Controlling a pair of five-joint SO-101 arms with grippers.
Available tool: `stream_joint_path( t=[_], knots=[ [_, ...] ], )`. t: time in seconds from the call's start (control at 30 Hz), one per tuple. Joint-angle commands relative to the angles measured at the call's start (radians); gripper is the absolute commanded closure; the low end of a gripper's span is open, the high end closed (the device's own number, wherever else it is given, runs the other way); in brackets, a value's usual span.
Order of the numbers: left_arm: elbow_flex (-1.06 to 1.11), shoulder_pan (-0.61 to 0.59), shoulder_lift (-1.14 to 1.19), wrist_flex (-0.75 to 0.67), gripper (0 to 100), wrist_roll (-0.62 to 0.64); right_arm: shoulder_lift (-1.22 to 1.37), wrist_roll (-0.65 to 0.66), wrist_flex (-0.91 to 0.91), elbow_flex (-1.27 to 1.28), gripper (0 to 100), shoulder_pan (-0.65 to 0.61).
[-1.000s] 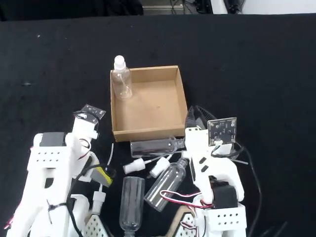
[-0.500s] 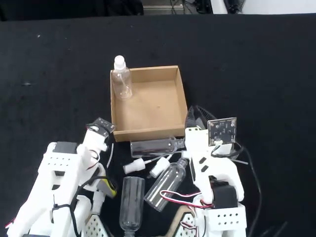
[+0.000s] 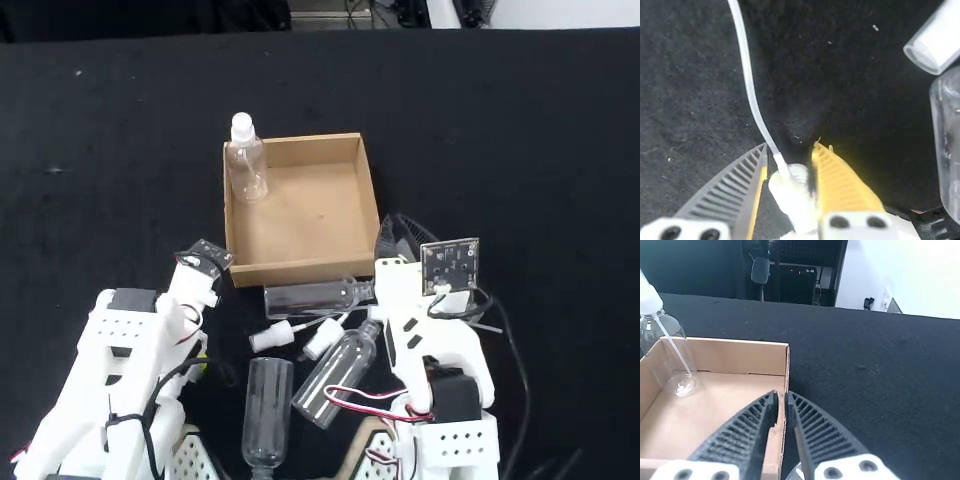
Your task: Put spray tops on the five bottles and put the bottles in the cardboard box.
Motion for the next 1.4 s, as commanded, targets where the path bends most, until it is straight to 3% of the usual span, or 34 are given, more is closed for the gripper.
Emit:
stream_joint_path(
  t=[0.0, 0.17, 0.37, 0.47, 0.53, 0.67, 0.77, 1.13, 1.37],
  knots=[
    [-0.019, 0.001, 0.006, -0.087, 91, -0.003, -0.096, 0.009, -0.031, -0.005, 98.3, 0.006],
    [-0.013, -0.004, 0.008, -0.253, 91, -0.002, -0.096, 0.009, -0.031, -0.005, 98.3, 0.008],
    [-0.05, -0.102, 0.011, -0.345, 91, -0.002, -0.096, 0.009, -0.031, -0.005, 98.3, 0.009],
    [-0.065, -0.139, 0.0, -0.295, 91, -0.002, -0.096, 0.009, -0.031, -0.005, 98.3, 0.009],
    [-0.122, -0.139, 0.0, -0.183, 89, -0.006, -0.096, 0.009, -0.031, -0.005, 98.3, 0.009],
    [-0.248, -0.142, 0.012, 0.069, 70, -0.003, -0.096, 0.009, -0.031, -0.005, 98.3, 0.008],
    [-0.24, -0.143, 0.011, 0.135, 59, -0.011, -0.096, 0.009, -0.031, -0.005, 98.3, 0.008],
    [-0.028, -0.139, 0.0, 0.1, 70, -0.361, -0.096, 0.009, -0.031, -0.005, 98.3, 0.008],
    [0.001, -0.139, 0.006, 0.061, 70, -0.453, -0.096, 0.009, -0.031, -0.007, 98.3, 0.009]
  ],
)
